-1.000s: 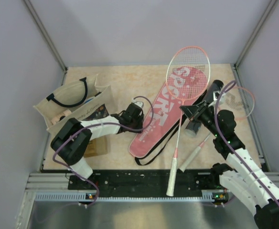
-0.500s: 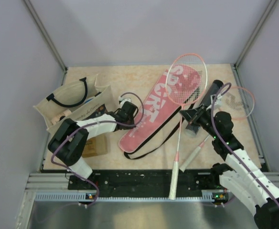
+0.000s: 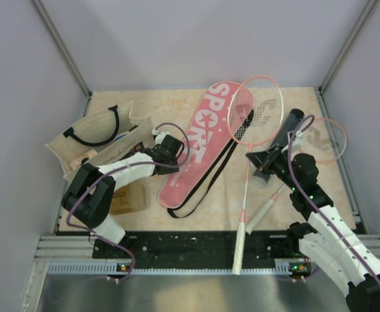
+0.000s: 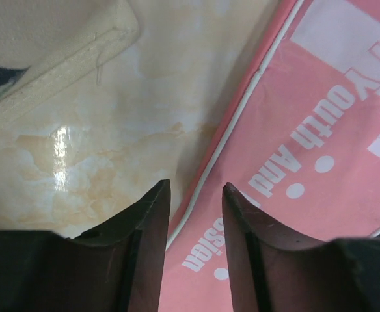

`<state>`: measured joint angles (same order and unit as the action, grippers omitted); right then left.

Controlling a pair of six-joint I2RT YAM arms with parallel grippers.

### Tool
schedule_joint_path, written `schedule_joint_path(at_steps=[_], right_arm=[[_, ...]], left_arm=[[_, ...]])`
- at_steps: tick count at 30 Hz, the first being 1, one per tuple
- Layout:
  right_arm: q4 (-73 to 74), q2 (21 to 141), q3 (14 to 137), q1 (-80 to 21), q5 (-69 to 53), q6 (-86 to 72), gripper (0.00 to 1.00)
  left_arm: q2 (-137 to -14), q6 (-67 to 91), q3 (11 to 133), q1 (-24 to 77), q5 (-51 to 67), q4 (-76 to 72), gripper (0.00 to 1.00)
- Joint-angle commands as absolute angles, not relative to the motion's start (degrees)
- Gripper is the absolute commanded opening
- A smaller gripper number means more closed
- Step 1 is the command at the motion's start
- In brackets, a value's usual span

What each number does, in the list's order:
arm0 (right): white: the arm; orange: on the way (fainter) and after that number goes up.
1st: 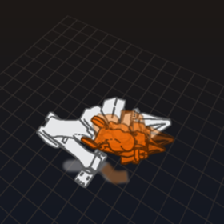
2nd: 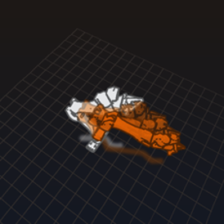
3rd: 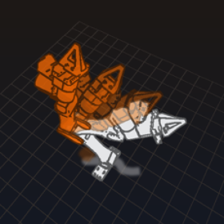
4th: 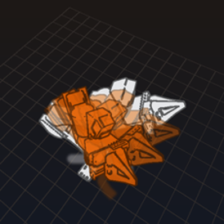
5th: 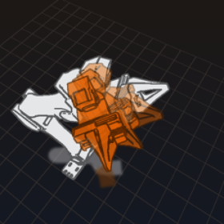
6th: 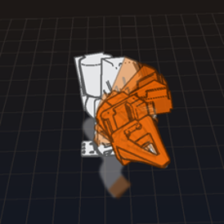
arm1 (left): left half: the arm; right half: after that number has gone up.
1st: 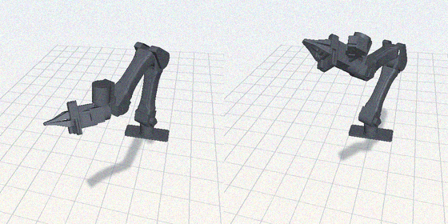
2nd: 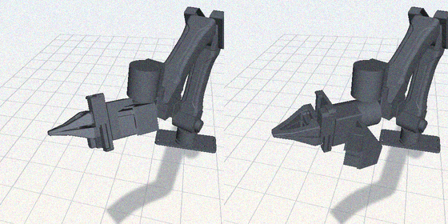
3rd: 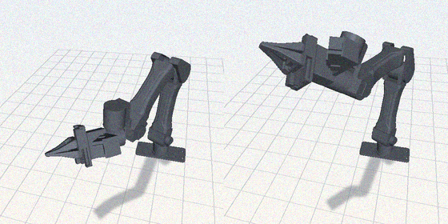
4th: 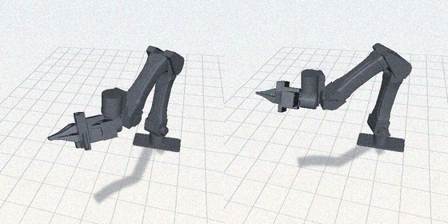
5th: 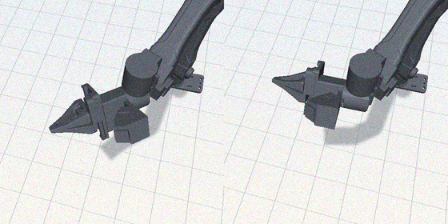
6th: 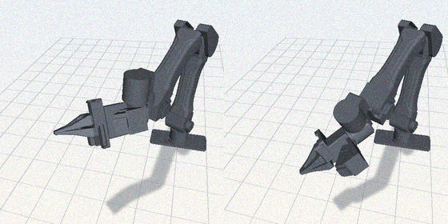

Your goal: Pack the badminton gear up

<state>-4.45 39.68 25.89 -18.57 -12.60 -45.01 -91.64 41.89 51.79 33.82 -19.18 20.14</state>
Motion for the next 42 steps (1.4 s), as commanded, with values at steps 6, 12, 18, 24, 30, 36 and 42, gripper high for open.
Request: schedule_joint_path(at_steps=[6,12,18,24,30,36,42], right_arm=[[-1.9,35.9,25.9,-18.2,-11.1,-44.8,0.0],[-0.1,33.0,24.3,-18.1,-10.5,-45.6,0.0],[4.4,30.5,24.6,-18.2,-10.0,-45.2,0.0],[5.2,29.4,25.0,-18.2,-10.1,-45.3,0.0],[5.8,28.3,24.3,-18.2,-9.8,-45.7,0.0],[6.0,28.0,24.2,-18.2,-10.3,-46.2,0.0],[6.2,27.8,24.3,-18.2,-11.0,-46.5,0.0]], left_arm=[[-90.8,18.3,62.7,40.1,-11.6,23.5,0.49],[-93.2,11.3,63.7,48.0,-10.1,21.3,0.5],[-95.3,9.9,61.7,52.6,-13.3,19.4,0.51],[-95.7,10.2,59.0,53.7,-15.6,16.7,0.52],[-96.7,10.8,56.7,55.1,-17.3,16.3,0.52],[-97.0,10.3,54.9,55.5,-17.0,13.5,0.43],[-96.2,11.0,54.9,55.5,-17.9,13.7,0.09]])
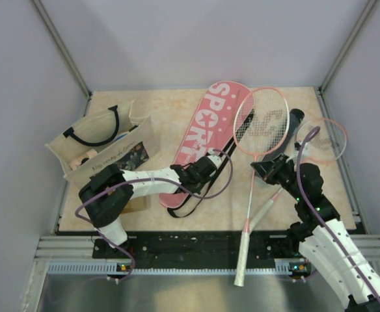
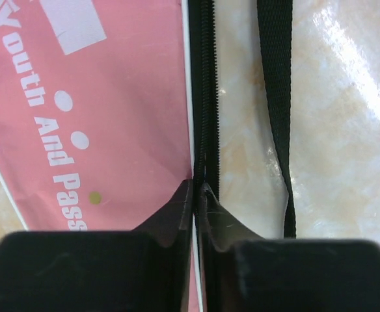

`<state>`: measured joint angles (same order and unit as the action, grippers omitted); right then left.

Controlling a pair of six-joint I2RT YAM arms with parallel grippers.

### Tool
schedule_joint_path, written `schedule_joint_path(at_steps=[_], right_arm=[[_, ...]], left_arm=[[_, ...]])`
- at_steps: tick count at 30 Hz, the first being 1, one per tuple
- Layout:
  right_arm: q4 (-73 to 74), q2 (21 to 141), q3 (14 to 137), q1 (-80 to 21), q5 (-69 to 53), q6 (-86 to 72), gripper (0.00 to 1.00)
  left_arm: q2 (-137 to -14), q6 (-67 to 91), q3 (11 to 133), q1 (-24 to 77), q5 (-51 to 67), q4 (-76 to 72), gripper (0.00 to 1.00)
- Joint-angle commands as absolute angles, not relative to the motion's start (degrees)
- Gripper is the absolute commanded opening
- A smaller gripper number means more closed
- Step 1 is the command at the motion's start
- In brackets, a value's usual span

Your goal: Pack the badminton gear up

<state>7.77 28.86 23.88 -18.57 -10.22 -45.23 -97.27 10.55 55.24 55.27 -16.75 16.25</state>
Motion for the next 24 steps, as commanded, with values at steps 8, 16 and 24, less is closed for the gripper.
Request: schedule_joint_path(at_steps=[8,16,24], right_arm=[[8.7,25.7,20.8,-18.2,-10.9,-51.2,0.0],[13.0,30.0,21.4,-18.1,-11.9,-53.8,0.0],[12.0,33.8,19.6,-18.1,-11.2,-58.4,0.0]], left_arm=[[-89.8,14.4,54.1,55.5,-19.0,13.4,0.0],[-85.0,17.8,55.4,55.5,-21.4,15.0,0.0],[-83.1,23.0,56.1,55.1,-24.5,16.0,0.0]])
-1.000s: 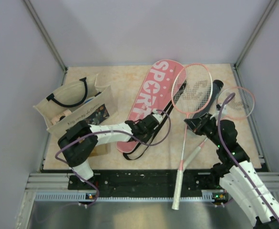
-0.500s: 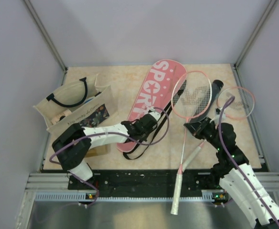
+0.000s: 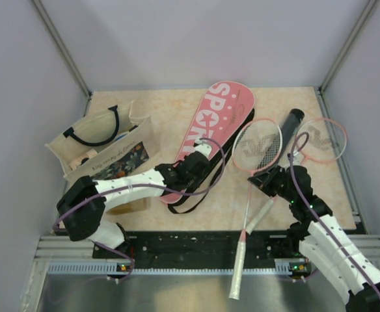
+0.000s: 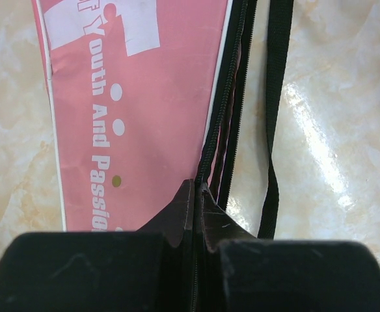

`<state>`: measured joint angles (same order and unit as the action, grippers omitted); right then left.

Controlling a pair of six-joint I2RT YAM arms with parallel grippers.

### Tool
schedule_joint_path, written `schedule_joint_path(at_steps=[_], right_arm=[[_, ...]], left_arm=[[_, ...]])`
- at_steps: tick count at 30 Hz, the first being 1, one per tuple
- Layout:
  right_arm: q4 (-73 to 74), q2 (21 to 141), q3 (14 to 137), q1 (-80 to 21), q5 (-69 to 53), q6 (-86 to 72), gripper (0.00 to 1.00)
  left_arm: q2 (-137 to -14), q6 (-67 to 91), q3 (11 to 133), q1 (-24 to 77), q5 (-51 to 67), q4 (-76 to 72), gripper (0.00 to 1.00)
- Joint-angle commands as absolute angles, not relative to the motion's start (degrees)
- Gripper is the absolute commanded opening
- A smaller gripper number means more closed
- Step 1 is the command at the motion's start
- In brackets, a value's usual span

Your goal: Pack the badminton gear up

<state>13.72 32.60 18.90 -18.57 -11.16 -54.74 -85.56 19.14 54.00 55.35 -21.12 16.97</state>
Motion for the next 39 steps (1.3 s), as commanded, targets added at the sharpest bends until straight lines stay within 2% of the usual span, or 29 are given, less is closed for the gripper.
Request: schedule_joint_path(at_steps=[1,10,24,39], right_arm=[[12.0,34.9,19.7,-18.2,-11.2,-59.1,0.0],[6.2,44.2,21.1,-18.2,-14.8,-60.4,0.0],[-13.7,49.4,16.9,-18.2,-21.2,-66.2,0.0],[-21.2,65.7,22.1,-21.3,-27.9,-61.5,0.0]], left_arm=[[-82.7,23.5,56.1,55.1,-24.6,16.0,0.0],[-80.5,25.5,55.5,55.0,-23.6,14.7,0.0],[-78.1,21.6,50.4,55.0,-16.6,8.6,0.0],[-73.4,10.3,41.5,55.0,-2.0,-4.5,0.0]])
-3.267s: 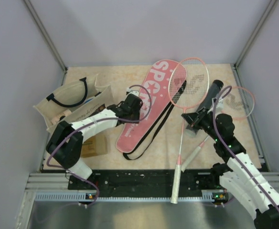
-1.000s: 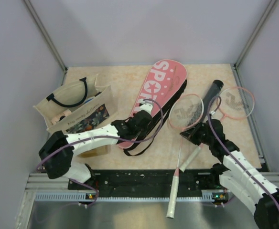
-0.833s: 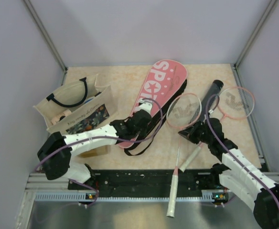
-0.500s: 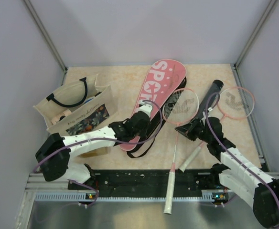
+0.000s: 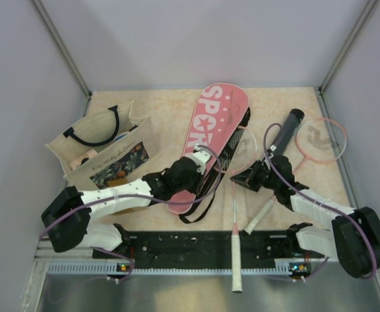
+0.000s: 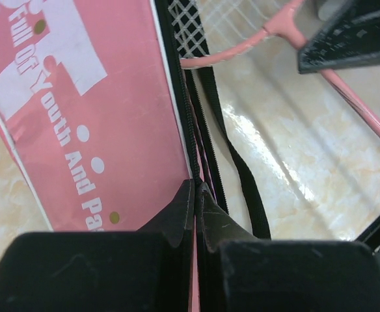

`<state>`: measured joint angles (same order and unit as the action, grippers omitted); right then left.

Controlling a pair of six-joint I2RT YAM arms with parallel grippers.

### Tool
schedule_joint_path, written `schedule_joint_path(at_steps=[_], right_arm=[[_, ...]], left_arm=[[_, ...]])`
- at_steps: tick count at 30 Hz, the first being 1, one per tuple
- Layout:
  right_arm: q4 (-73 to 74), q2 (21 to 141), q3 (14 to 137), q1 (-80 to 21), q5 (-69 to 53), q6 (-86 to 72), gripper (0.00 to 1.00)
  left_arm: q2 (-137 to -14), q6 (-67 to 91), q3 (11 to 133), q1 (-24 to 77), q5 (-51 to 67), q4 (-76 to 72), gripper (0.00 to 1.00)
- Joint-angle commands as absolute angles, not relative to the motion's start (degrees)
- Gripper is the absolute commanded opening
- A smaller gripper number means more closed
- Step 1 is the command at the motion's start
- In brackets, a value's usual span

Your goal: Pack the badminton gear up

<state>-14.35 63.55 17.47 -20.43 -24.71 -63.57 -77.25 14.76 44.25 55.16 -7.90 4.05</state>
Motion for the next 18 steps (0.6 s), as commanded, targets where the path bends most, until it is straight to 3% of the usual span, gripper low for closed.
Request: schedule_joint_path(at_steps=[1,18], right_arm=[[-21.5,66.0,22.5,-21.3,-27.6,-61.1,0.0],[-28.5,80.8,31.4,-23.1,-21.9,-61.9,0.0]], left_arm=[[-73.1,9.8,40.8,55.0,-1.6,-5.4,0.0],[-69.3,12.7,35.9,55.0,4.5,-9.8,0.0]])
